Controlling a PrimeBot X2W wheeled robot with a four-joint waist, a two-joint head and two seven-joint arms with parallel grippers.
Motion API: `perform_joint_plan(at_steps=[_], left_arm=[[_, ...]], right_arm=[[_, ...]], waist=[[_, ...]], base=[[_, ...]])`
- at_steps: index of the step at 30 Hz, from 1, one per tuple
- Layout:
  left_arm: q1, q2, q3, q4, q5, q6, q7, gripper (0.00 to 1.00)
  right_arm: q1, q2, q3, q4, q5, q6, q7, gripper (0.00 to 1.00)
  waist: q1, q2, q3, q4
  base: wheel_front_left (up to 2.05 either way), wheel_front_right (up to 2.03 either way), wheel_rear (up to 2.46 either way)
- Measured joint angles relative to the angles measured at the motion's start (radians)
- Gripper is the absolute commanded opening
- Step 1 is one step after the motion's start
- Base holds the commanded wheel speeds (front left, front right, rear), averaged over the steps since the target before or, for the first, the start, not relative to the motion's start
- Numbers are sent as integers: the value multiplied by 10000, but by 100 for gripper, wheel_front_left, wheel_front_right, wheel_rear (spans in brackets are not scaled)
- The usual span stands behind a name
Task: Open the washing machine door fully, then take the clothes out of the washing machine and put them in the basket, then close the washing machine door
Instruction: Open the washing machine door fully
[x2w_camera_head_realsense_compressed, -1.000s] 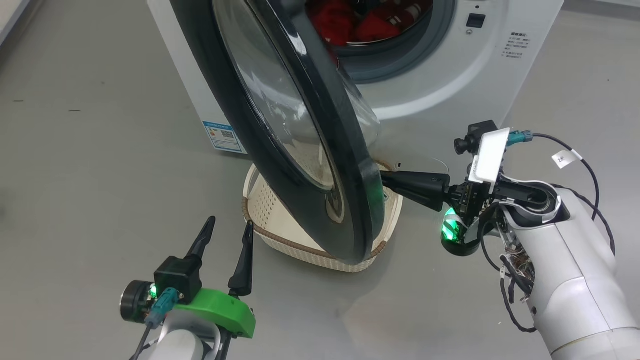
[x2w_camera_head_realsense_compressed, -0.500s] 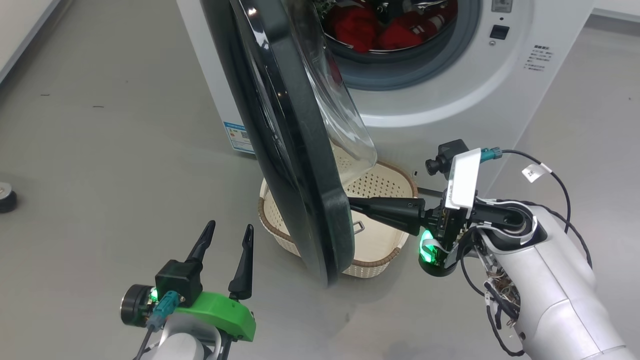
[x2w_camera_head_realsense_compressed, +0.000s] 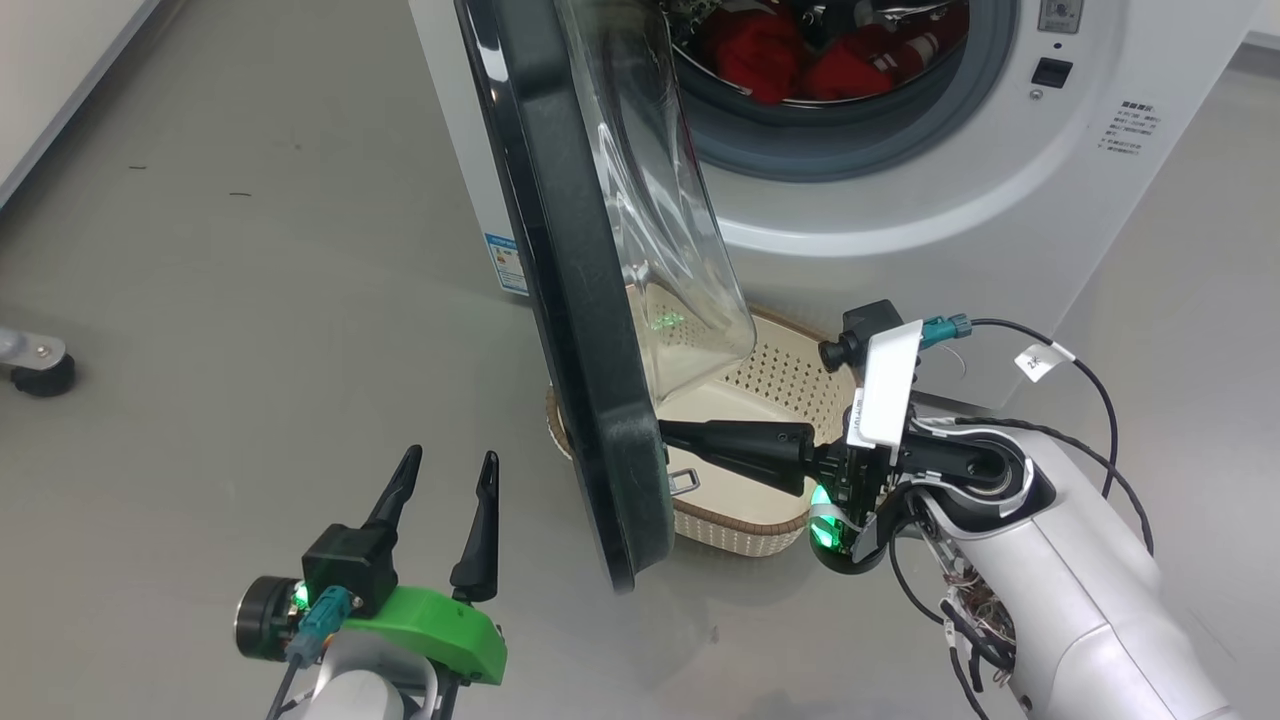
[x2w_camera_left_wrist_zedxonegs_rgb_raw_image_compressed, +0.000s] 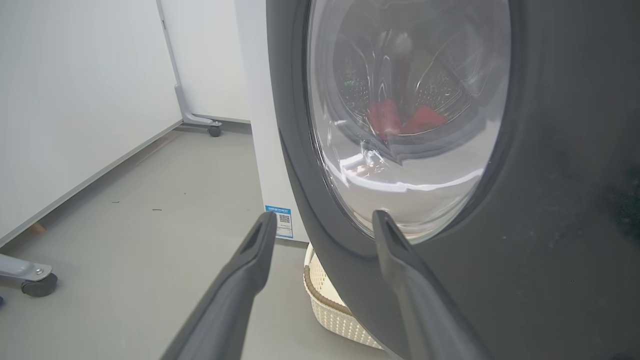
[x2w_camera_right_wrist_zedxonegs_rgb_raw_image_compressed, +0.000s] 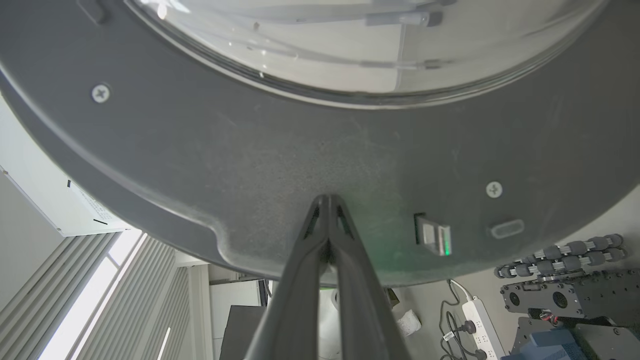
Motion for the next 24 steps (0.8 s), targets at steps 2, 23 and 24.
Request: perform_joint_plan(at_steps=[2,23,24], left_arm=[[4,2,23,-15,0,0,0,100],[42,10,249,-123,0,94,0,100],[44,8,257,-130,0,100,0,100]], right_arm=[[100,6,21,-38,29,0,-163,0],[1475,65,-2984,-1753,299,0,-3375,78],[1565,73,-3248,-1925,165,0,-3661,100]], waist=[[0,0,14,9],[0,0,-31,-256],[0,0,-36,-273]], base=[[0,0,0],[0,0,0],[0,0,0]])
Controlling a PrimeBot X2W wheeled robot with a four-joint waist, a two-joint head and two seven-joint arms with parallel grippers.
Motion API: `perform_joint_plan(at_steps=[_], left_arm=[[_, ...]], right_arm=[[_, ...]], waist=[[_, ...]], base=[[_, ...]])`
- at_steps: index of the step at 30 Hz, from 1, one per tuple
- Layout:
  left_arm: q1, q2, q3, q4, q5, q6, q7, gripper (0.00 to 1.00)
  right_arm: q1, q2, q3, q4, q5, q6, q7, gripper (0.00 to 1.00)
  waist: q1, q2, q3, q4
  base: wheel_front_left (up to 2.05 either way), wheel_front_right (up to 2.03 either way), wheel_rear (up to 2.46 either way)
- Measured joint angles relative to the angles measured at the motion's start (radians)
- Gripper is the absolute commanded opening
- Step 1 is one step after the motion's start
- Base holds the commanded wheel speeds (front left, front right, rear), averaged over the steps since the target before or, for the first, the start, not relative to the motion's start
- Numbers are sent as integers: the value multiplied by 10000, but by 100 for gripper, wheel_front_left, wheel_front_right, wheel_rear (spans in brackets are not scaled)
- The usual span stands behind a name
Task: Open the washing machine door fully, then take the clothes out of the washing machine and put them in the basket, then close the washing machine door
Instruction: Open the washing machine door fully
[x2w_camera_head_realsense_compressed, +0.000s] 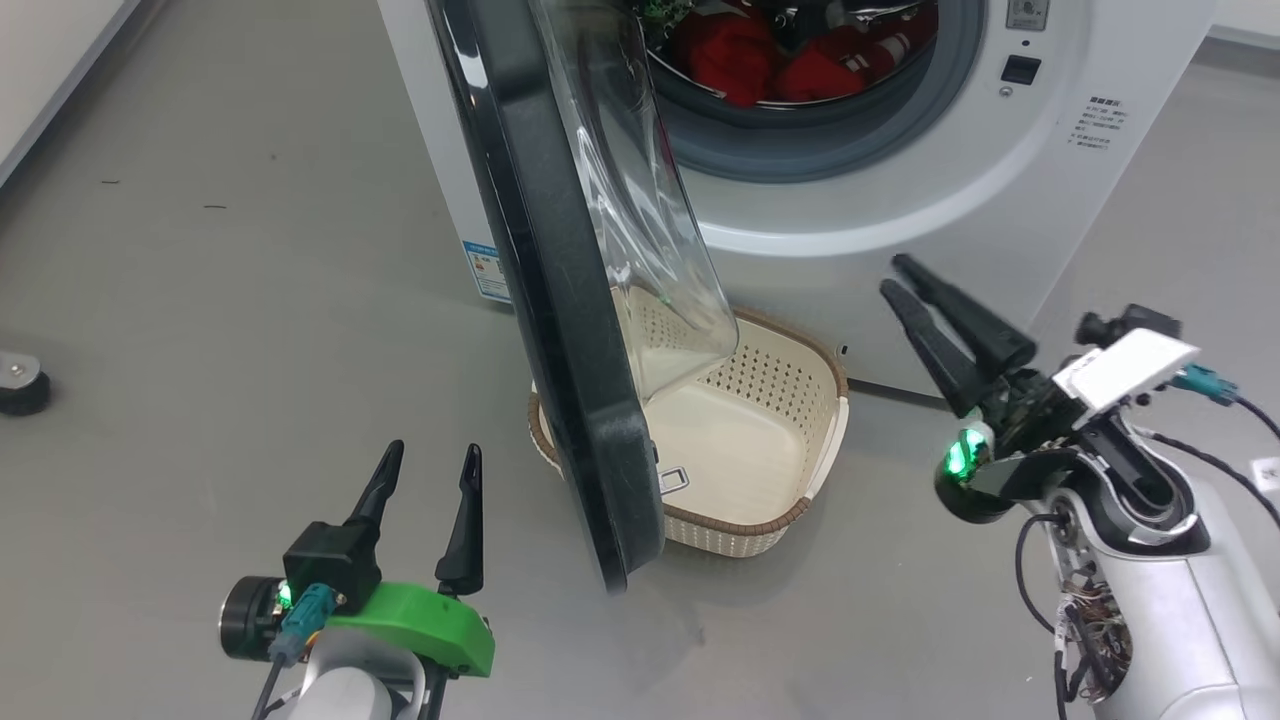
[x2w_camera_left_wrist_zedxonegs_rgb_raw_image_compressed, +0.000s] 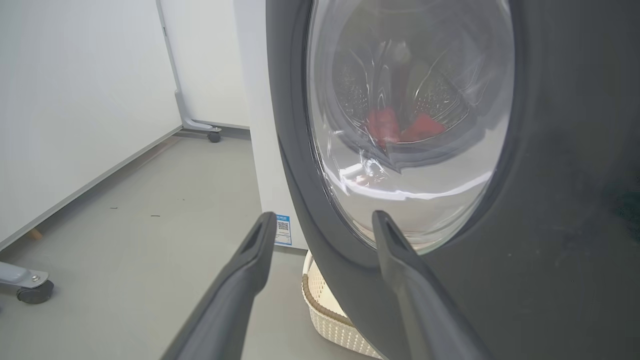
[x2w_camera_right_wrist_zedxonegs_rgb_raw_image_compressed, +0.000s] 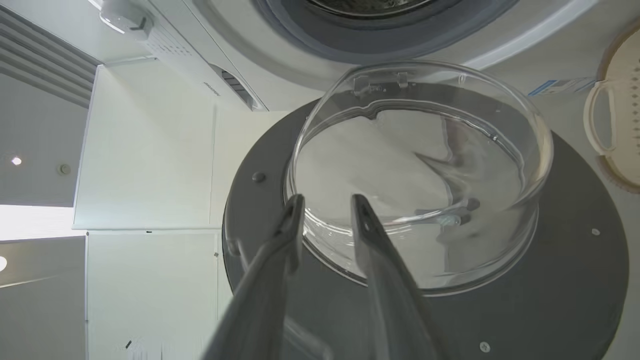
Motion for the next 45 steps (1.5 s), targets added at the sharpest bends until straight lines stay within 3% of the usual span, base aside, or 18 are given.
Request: perform_joint_plan(at_steps=[4,9,22,28,32,37,45], left_arm=[[11,2,127,-6,4,29,0,100],[71,8,121,0,50,33,0,100],[197,12,242,6,109,71,0,100],[198,12,244,15,115,71,0,100],[200,12,238,44,132,71,0,100],[216,13,240,71,201,71,0,100],[260,13,238,102,217,69,0,100]], right_arm=[[351,-50,-742,-460,-742,0,-1055,100],[1283,-462,-1122,-974,-2619,0,-2602,100],[2900,-1670,-802,-1390,-7265,0,-5921,100],[3427,-2631,-715,-1126,-10274,-8,-7687,100],[3643,-3020,-623,-1116,-11869,-491,-8669,100],[3963,-3127,-449,-1120,-13150,-1172,-8539,100],[4364,-2644,268,-1172,-14287,-1613,-8426,100]], waist=[[0,0,-35,-83],[0,0,-132,-197],[0,0,-331,-467],[0,0,-397,-497],[0,0,-461,-498],[0,0,-531,-490],[0,0,-544,-487]], base=[[0,0,0],[0,0,0],[0,0,0],[0,0,0],[0,0,0],[0,0,0],[0,0,0]])
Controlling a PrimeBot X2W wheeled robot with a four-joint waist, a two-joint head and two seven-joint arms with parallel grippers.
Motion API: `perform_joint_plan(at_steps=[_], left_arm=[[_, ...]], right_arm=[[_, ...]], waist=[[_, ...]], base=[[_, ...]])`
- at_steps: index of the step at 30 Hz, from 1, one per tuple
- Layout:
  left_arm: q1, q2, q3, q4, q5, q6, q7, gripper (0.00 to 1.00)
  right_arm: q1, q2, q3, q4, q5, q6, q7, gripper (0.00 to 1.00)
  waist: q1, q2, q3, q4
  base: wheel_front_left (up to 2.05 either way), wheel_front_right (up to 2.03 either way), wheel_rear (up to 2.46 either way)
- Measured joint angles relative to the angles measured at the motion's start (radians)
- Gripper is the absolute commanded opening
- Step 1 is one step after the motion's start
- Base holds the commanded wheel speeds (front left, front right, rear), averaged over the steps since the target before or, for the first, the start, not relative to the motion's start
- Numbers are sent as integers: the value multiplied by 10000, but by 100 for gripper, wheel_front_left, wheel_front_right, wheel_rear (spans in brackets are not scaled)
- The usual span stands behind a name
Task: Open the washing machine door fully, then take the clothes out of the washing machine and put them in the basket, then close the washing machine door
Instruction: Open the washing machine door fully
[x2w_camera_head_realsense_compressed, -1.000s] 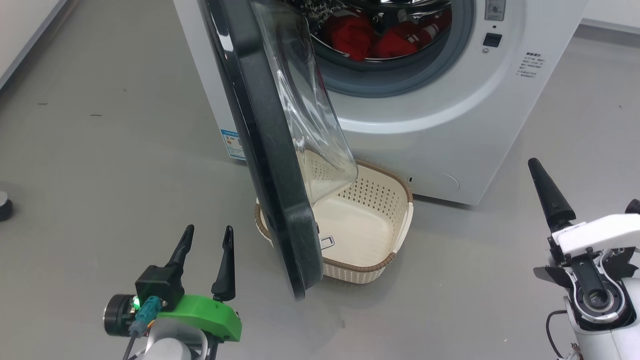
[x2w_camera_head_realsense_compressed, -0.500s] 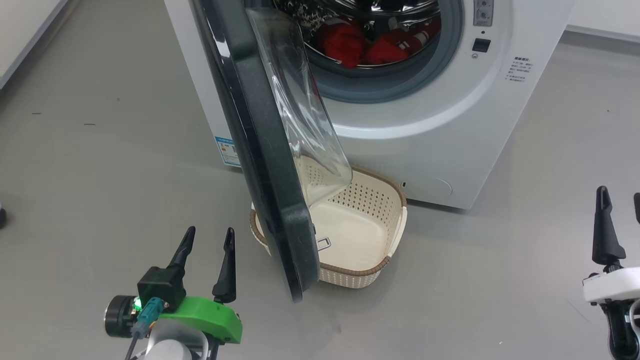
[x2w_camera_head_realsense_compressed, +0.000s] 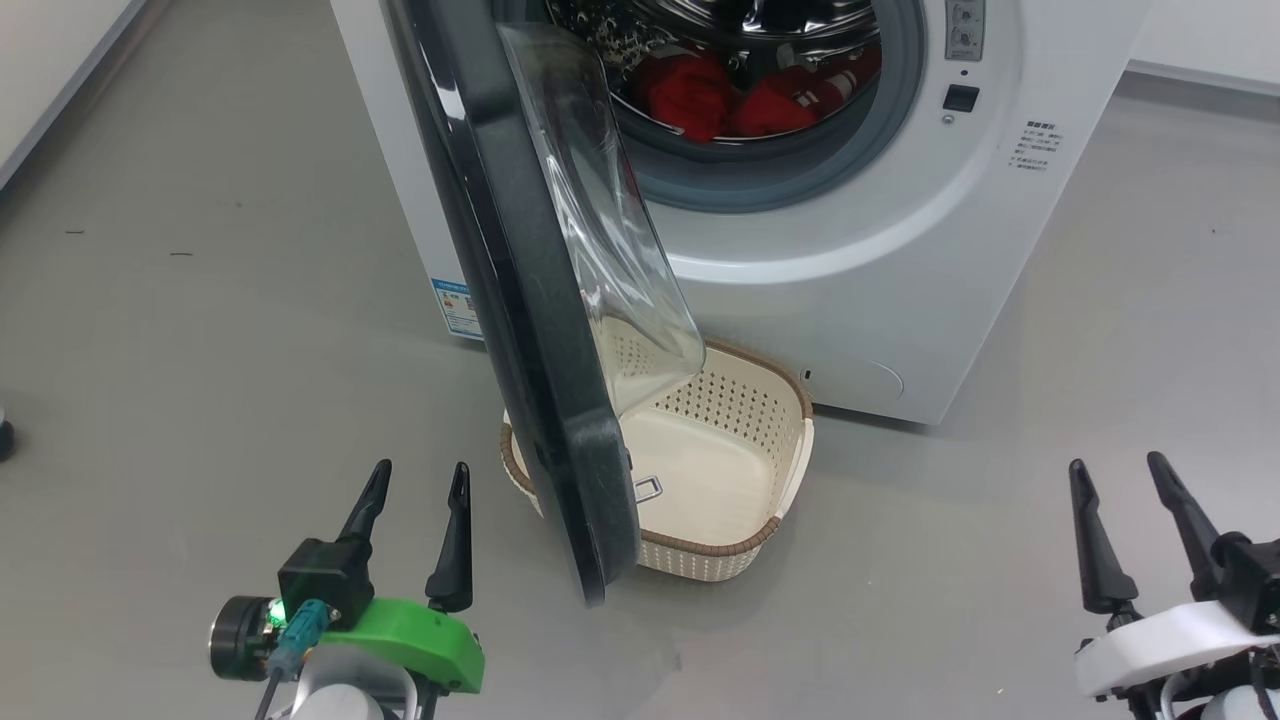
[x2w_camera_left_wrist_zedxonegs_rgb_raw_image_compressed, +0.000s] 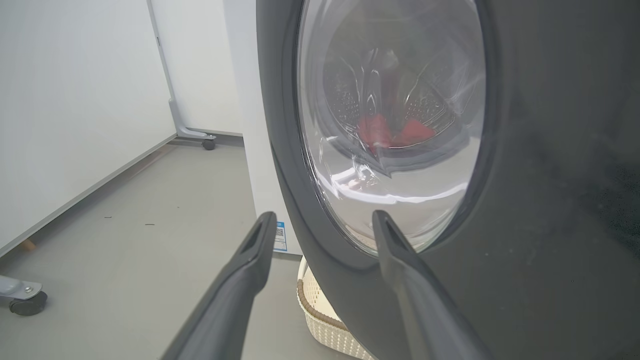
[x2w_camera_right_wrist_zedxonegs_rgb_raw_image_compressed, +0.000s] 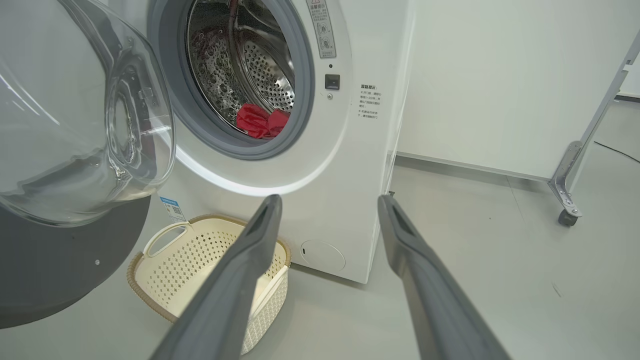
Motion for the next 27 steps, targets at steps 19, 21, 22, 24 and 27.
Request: perform_joint_plan(at_steps=[19,21,22,24,27], left_arm=[[102,0,-33,54,-2,-2,0,100],[102,0,-42,54,-2,-2,0,100],[103,0,-48,54,-4,-2,0,100],[103,0,-65,54,-6,-2,0,100],[104,0,-86,54,-17,-2,0,100]], right_arm=[[126,1279,148,-267,-675,-69,0,100],[124,1308,86,-261,-734,-69,0,100],[124,1327,52,-259,-765,-69,0,100],[123,1358,-12,-255,-803,-67,0,100],[122,1406,-90,-251,-876,-59,0,100]], waist=[[0,0,14,50],[0,0,18,58],[0,0,20,64],[0,0,24,75],[0,0,30,94]], base=[[0,0,0],[0,0,0],[0,0,0],[0,0,0],[0,0,0]])
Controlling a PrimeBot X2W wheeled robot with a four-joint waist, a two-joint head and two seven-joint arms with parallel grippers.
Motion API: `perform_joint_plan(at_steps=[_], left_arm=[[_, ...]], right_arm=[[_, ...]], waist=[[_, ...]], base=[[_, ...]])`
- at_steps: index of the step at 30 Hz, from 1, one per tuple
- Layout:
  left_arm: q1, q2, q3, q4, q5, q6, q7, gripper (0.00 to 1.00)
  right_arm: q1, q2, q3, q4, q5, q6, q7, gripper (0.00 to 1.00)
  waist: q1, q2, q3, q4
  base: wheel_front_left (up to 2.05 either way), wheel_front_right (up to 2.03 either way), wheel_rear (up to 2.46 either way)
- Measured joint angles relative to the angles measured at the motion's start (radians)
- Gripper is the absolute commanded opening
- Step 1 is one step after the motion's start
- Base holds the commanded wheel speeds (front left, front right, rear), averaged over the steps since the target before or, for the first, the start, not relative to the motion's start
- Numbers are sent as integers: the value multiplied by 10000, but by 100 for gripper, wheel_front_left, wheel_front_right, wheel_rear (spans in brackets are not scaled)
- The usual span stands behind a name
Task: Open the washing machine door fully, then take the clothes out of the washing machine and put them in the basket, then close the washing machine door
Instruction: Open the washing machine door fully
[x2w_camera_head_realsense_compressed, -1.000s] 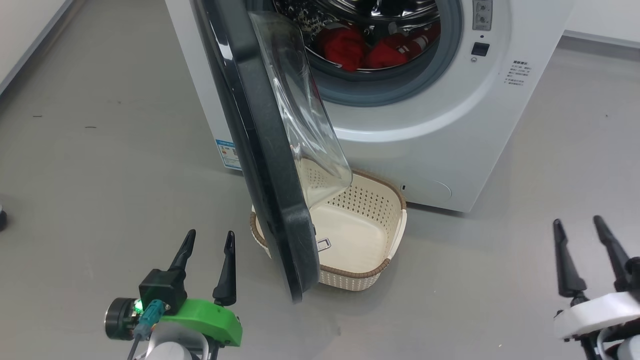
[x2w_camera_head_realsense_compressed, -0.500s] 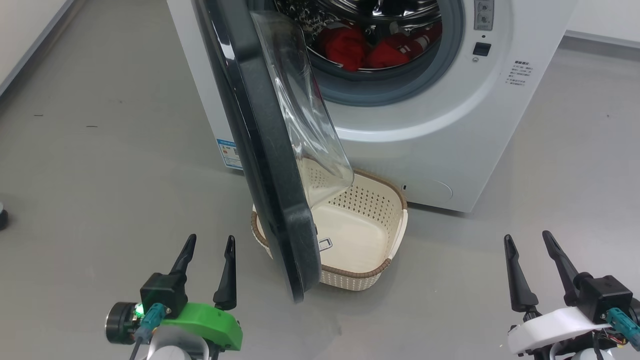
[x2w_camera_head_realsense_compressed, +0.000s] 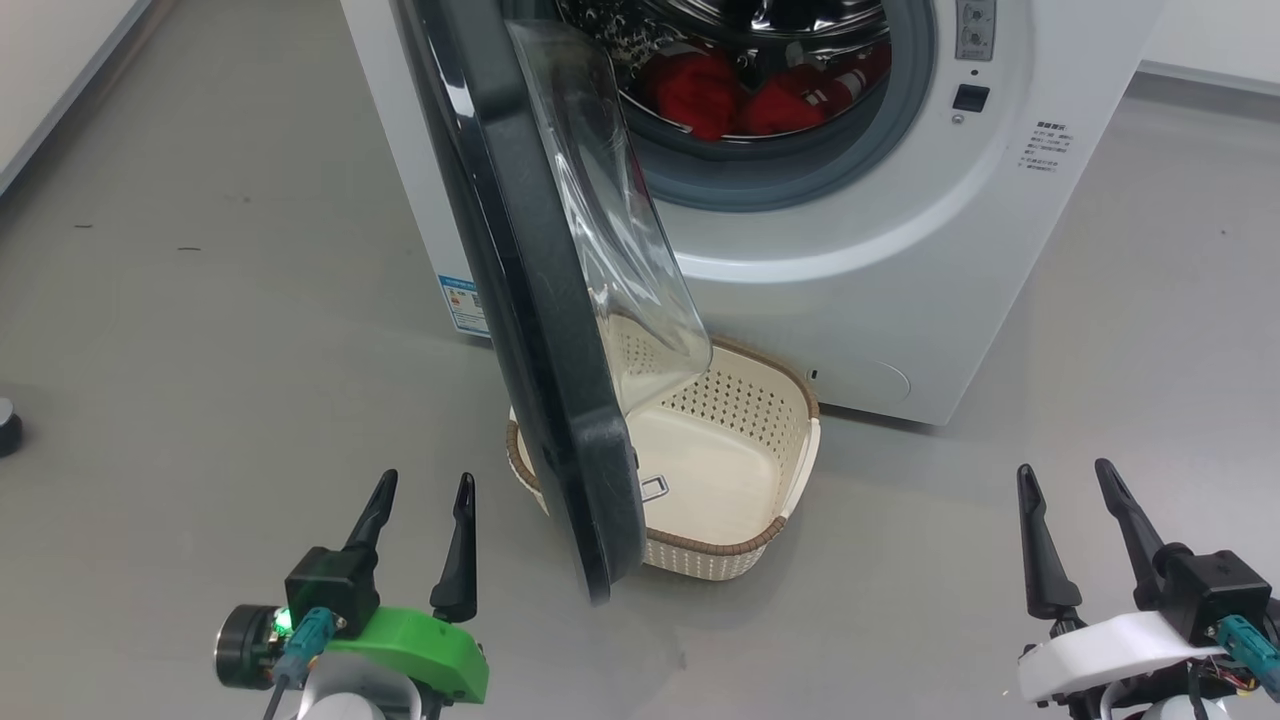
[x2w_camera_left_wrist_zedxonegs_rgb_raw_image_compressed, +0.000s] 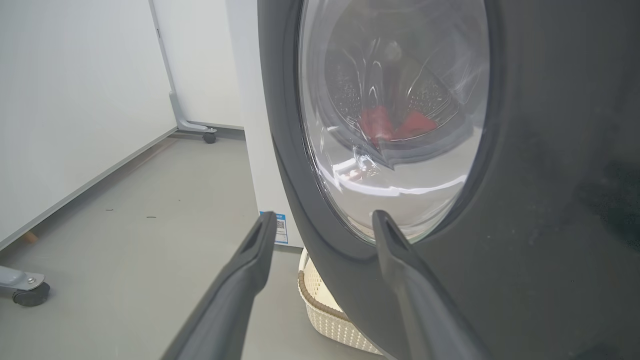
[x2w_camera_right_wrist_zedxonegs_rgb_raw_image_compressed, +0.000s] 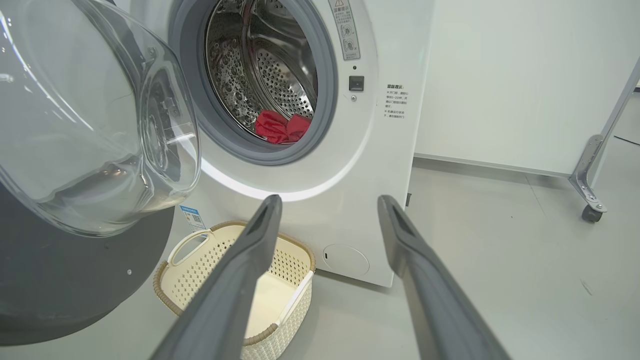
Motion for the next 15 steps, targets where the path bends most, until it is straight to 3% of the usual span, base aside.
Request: perform_joint_plan(at_steps=[4,5,6,7,15], left_arm=[[2,0,-40,2,-4,-2,0,100],[3,0,-58,12,-8,-2,0,49],[4,0,-75,19,-13,-4,0,18],[5,0,-90,21,-13,-6,0,0],[7,0,-121,56,-17,-13,0,0]], right_arm=[[0,104,-61,40,-98,29,0,100],[0,125,-69,54,-100,33,0,100],[0,146,-86,71,-104,35,0,100],[0,167,-109,77,-134,42,0,100],[-2,265,-297,94,-265,165,0,100]], waist=[[0,0,8,25],[0,0,11,30],[0,0,14,35],[0,0,18,39],[0,0,56,82]], base=[[0,0,0],[0,0,0],[0,0,0],[0,0,0],[0,0,0]])
